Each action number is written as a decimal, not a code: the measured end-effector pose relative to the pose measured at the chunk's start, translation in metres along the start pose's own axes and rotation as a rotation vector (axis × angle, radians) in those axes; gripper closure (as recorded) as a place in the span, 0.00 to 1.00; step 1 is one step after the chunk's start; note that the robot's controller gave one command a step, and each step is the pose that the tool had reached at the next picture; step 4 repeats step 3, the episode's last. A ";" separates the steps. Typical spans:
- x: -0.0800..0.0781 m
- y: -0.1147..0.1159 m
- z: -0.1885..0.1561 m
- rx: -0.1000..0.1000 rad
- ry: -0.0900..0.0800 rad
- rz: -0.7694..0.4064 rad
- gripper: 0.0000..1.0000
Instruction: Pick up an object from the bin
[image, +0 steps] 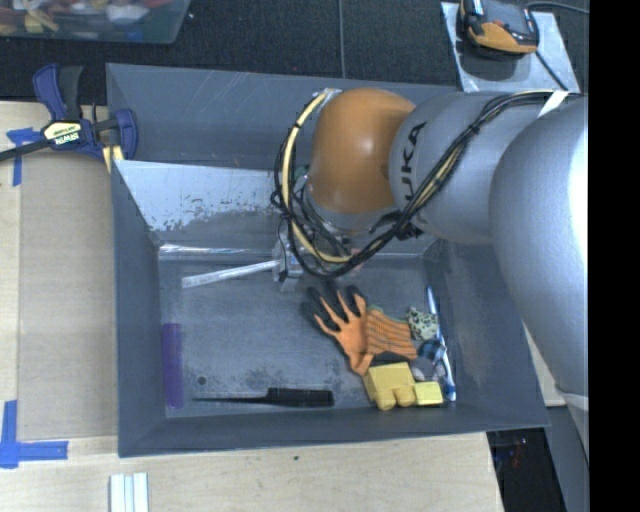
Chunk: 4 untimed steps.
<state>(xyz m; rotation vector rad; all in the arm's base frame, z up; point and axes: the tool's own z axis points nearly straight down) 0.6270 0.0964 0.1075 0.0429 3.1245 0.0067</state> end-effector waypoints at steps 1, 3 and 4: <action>-0.001 0.000 -0.038 0.000 -0.001 0.001 1.00; -0.004 0.000 -0.086 -0.002 -0.009 0.003 1.00; -0.004 0.000 -0.086 -0.002 -0.009 0.003 1.00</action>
Offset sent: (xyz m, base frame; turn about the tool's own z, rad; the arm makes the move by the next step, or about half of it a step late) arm -0.0005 -0.0002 0.0667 0.0006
